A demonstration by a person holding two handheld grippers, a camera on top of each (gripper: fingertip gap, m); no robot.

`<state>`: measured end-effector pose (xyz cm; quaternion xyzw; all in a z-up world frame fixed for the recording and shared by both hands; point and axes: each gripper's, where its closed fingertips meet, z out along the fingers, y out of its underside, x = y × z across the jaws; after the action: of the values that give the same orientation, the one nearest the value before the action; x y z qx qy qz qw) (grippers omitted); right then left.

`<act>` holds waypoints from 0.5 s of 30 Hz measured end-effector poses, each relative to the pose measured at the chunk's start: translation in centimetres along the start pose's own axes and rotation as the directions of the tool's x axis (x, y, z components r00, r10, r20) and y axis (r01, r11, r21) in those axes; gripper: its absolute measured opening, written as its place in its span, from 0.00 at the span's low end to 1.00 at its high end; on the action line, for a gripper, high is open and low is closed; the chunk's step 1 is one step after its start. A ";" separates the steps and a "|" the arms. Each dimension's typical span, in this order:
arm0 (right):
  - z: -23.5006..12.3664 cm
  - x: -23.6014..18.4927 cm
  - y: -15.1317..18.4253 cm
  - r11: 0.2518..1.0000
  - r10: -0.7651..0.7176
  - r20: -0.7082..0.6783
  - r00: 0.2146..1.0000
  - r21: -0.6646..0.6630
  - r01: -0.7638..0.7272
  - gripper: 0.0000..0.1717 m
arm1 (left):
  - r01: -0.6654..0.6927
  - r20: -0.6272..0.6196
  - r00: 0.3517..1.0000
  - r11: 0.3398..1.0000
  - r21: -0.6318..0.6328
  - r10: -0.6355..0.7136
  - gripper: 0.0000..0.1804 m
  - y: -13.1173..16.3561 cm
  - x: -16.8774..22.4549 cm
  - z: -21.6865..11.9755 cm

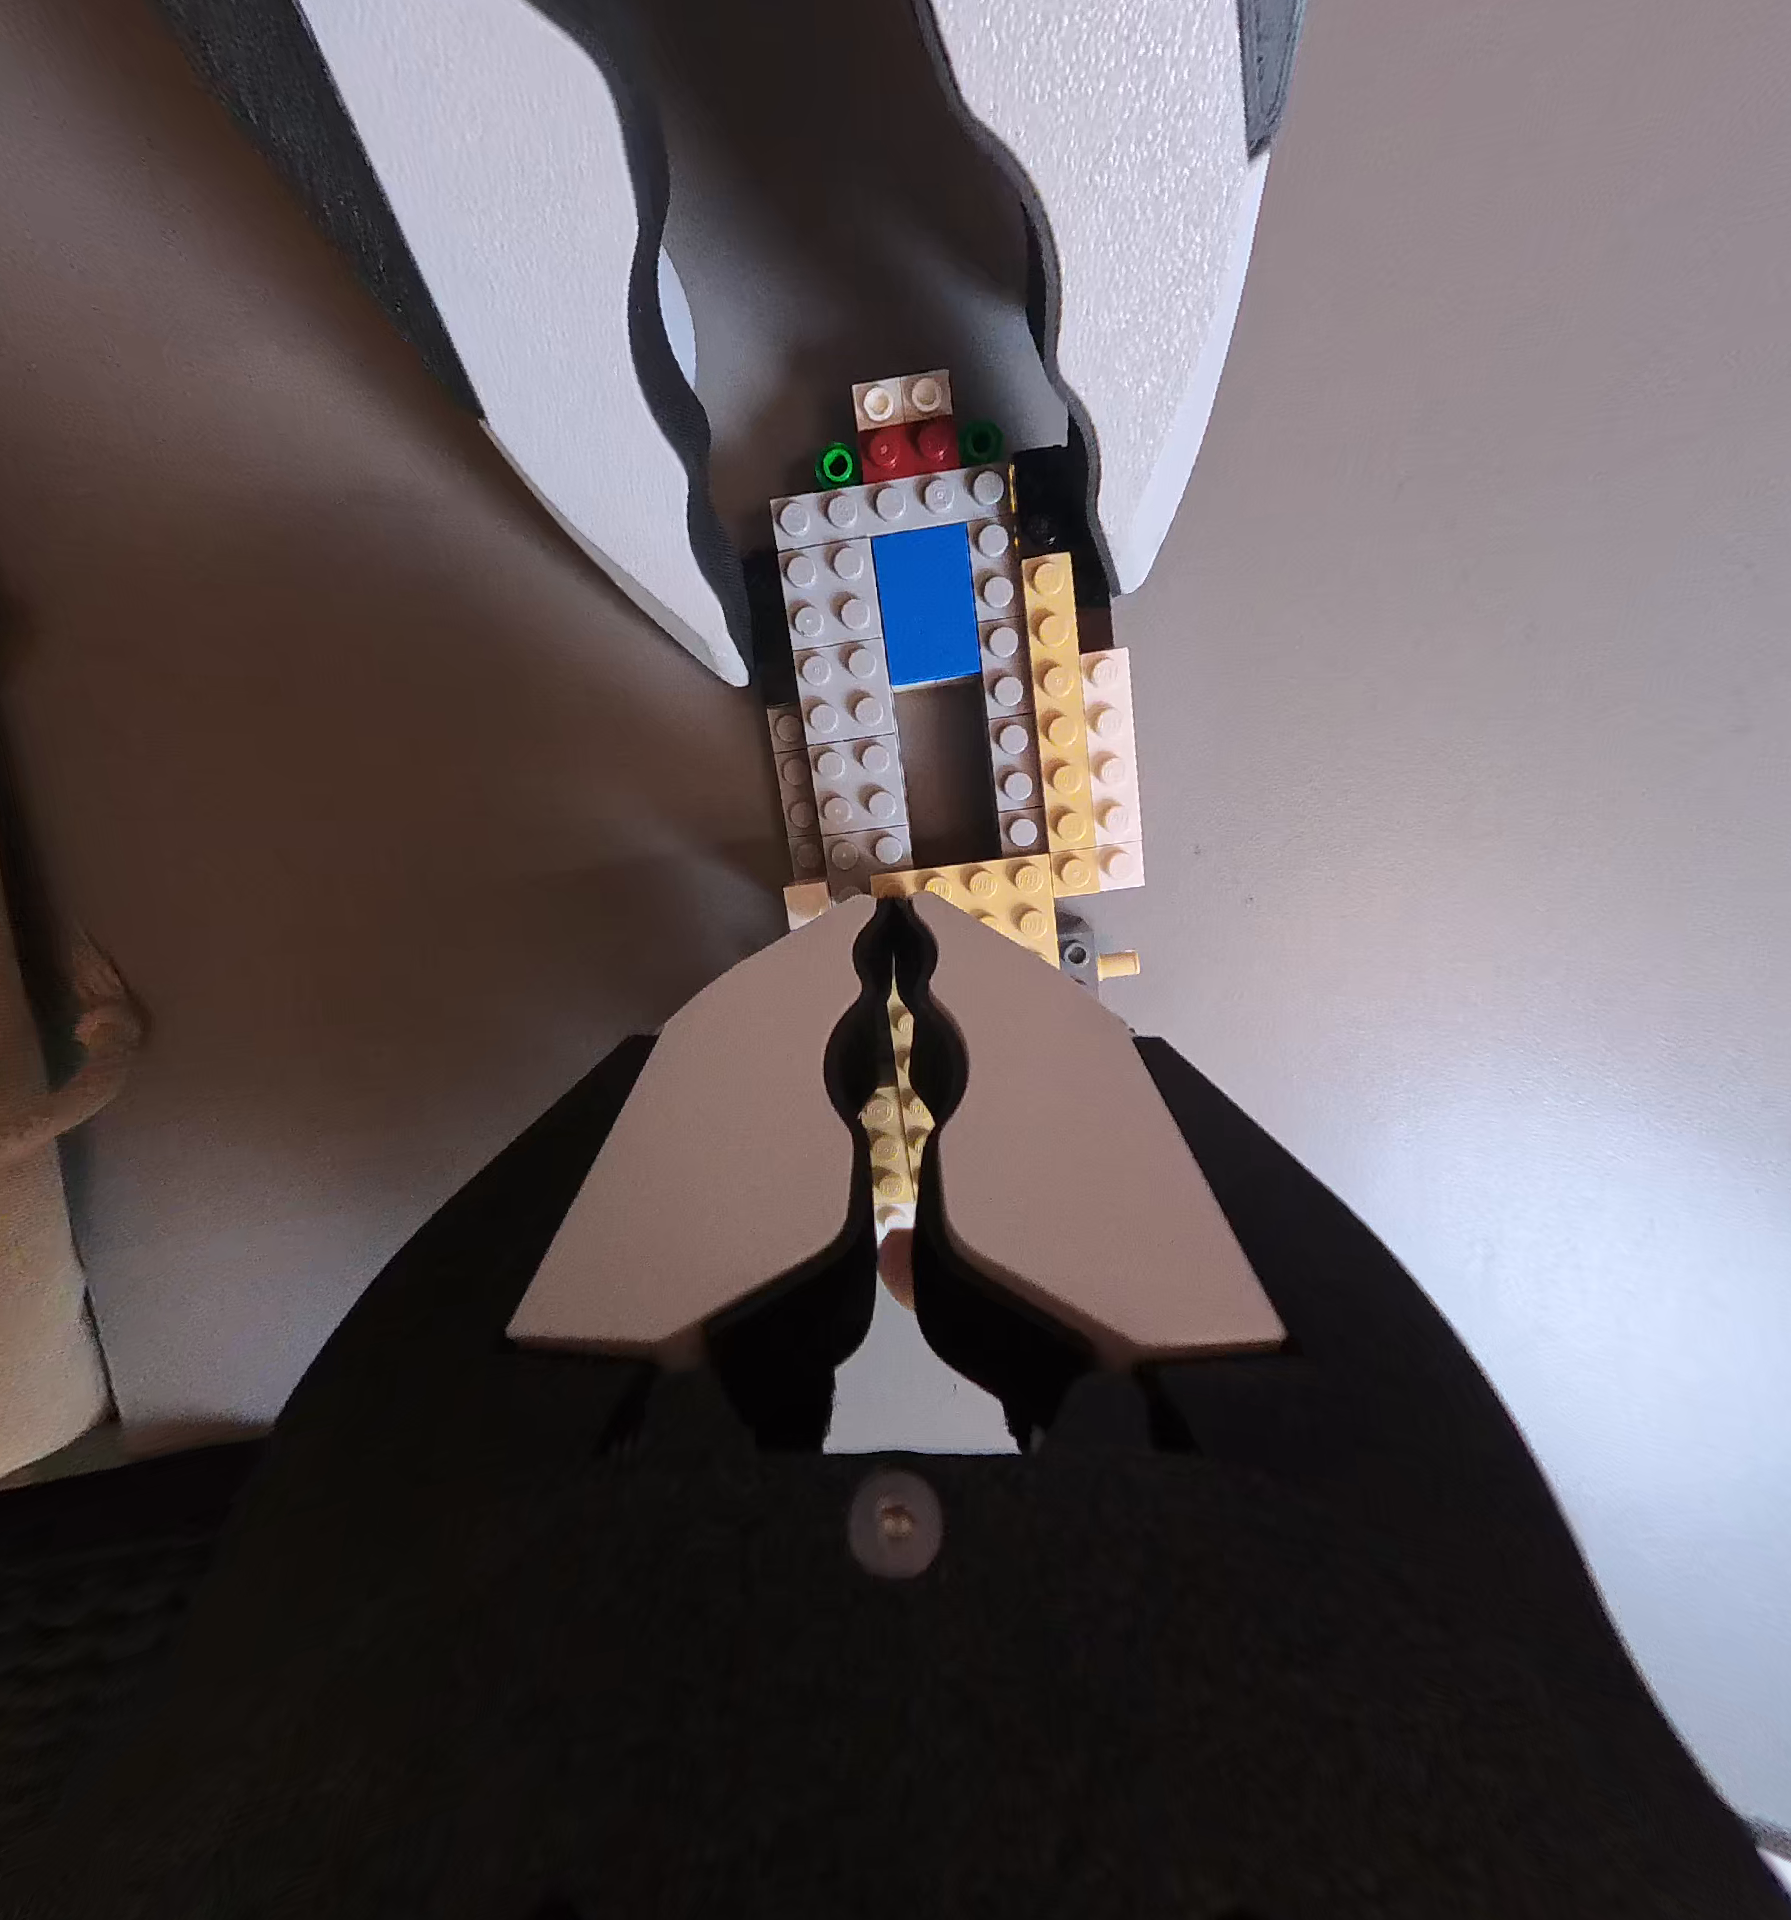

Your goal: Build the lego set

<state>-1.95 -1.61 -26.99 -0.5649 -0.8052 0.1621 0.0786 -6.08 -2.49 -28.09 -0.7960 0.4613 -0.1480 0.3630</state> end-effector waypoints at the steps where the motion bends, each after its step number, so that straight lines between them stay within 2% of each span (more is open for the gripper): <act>1: 0.0 0.0 0.0 1.000 0.003 0.005 1.000 -0.005 -0.002 0.00 | 0.001 0.000 1.000 1.000 0.002 -0.001 0.36 0.0 0.0 0.0; 7: 0.0 0.0 -0.2 0.998 0.011 0.004 1.000 0.054 -0.011 0.00 | 0.007 -0.008 1.000 1.000 0.020 -0.006 0.36 0.0 0.0 -0.1; 10: -1.4 -0.3 -1.5 0.972 0.046 0.017 0.999 0.231 -0.049 0.00 | 0.007 -0.008 1.000 1.000 0.025 -0.007 0.36 -0.1 0.0 -0.1; 11: -2.3 0.1 -1.8 0.955 0.062 -0.010 0.998 0.291 -0.057 0.04 | 0.009 -0.008 1.000 1.000 0.027 -0.008 0.36 -0.1 0.0 -0.1; 12: -3.1 0.6 -1.9 0.938 0.079 -0.038 0.996 0.342 -0.062 0.13 | 0.008 -0.005 1.000 1.000 0.029 -0.008 0.36 -0.1 -0.1 -0.1; 15: -5.9 2.3 -1.4 0.859 0.164 -0.125 0.979 0.506 -0.079 0.26 | 0.014 0.005 1.000 0.999 0.036 -0.014 0.36 0.0 -0.4 -0.1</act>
<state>-2.19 1.13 -21.16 -0.5866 -0.6897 0.3219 0.2769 -6.30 -2.18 -27.97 -0.7928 0.4520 -0.1569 0.3775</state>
